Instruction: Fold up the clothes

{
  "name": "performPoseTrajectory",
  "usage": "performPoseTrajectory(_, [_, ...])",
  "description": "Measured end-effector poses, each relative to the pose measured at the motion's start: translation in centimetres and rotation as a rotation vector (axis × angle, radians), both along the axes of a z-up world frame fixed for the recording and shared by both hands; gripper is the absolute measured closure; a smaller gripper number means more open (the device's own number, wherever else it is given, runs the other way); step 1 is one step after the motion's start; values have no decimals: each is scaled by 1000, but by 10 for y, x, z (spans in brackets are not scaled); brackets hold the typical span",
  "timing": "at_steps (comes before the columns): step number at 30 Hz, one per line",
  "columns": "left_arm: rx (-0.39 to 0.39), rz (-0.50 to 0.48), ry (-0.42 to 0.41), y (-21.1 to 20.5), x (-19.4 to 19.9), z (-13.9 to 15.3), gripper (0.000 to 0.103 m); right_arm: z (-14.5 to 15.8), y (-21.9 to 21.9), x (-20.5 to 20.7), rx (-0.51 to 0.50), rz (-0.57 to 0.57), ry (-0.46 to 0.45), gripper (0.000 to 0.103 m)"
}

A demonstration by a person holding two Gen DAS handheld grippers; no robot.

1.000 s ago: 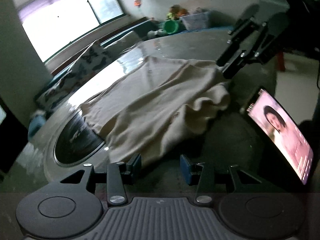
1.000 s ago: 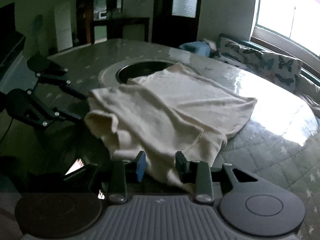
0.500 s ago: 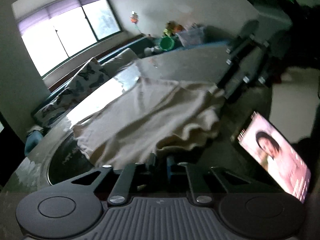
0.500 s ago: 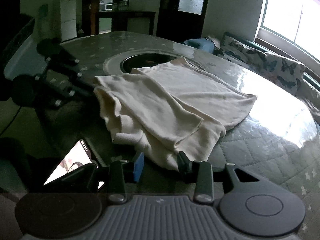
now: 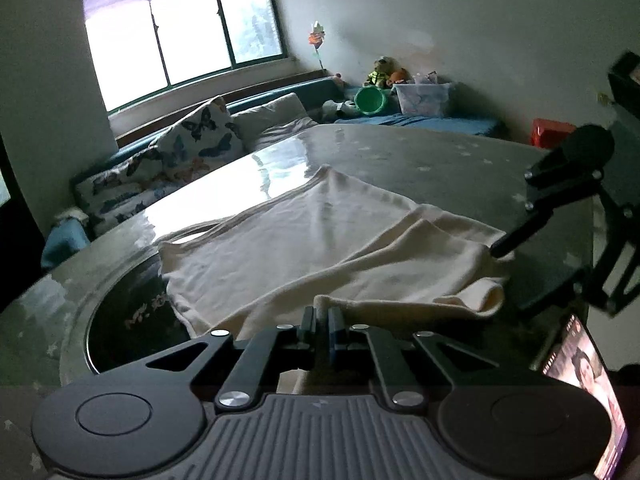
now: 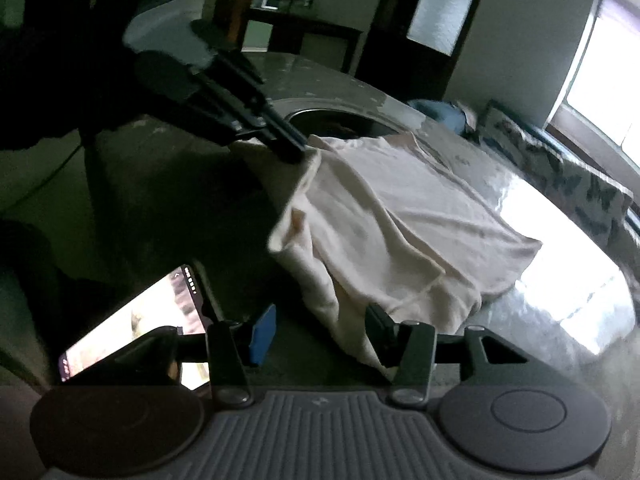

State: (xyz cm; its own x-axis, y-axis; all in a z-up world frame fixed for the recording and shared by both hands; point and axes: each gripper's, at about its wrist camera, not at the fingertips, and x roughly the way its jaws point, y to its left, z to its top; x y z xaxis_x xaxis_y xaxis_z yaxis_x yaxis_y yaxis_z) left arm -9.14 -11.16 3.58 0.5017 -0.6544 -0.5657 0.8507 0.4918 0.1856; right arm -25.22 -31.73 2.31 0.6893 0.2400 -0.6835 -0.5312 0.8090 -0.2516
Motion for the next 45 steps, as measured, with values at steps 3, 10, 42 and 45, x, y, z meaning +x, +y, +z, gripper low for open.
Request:
performPoseTrajectory(3, [-4, 16, 18, 0, 7, -1, 97, -1, 4, 6, -9, 14, -27, 53])
performPoseTrajectory(10, [-16, 41, 47, 7, 18, 0, 97, -8, 11, 18, -31, 44, -56, 63])
performPoseTrajectory(42, [-4, -76, -51, 21, -24, -1, 92, 6, -23, 46, 257, -89, 47, 84])
performPoseTrajectory(45, [-19, -57, -34, 17, -15, 0, 92, 6, -17, 39, 229, -52, 46, 69])
